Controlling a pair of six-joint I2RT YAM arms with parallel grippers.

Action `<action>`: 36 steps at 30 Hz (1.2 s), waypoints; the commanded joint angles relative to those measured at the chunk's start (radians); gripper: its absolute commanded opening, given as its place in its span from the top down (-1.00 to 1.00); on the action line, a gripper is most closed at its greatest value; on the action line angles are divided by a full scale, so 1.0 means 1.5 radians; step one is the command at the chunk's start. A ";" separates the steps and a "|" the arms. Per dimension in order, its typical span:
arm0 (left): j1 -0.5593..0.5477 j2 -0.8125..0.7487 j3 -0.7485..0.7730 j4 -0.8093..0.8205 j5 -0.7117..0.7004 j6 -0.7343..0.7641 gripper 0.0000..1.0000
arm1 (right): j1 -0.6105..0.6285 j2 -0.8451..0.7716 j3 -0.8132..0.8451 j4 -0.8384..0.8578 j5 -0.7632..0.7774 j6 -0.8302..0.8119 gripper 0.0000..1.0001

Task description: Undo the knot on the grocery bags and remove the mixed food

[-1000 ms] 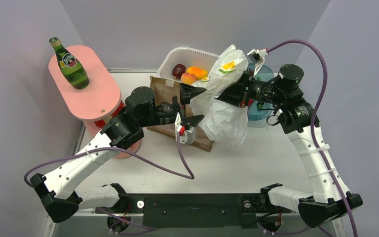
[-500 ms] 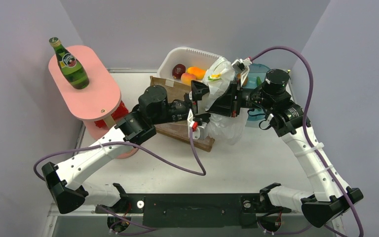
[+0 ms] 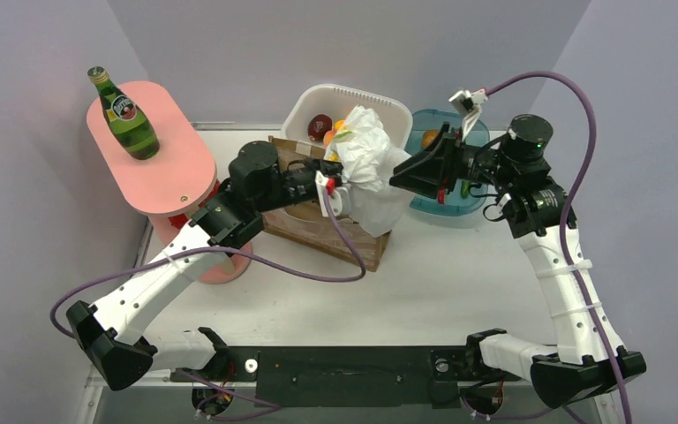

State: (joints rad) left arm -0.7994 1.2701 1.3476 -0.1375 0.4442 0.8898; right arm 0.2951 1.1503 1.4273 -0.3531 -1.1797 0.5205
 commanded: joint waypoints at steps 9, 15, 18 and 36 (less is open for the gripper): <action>0.155 -0.046 0.051 -0.168 -0.073 -0.017 1.00 | -0.144 0.014 0.055 -0.041 0.198 -0.101 -0.37; 0.158 -0.030 -0.006 -0.276 -0.130 0.228 1.00 | -0.116 0.050 0.068 -0.101 0.257 -0.173 -0.39; 0.154 0.002 -0.005 -0.326 -0.148 0.283 1.00 | -0.095 0.062 0.061 -0.108 0.254 -0.185 -0.39; 0.177 0.373 0.223 -0.601 0.133 0.187 0.98 | 0.005 0.101 0.021 -0.113 0.287 -0.234 -0.33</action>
State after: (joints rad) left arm -0.5434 1.7443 1.6382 -0.9199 0.5640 1.1904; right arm 0.2955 1.2987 1.4723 -0.5541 -0.7696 0.1902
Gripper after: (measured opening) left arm 0.021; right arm 0.666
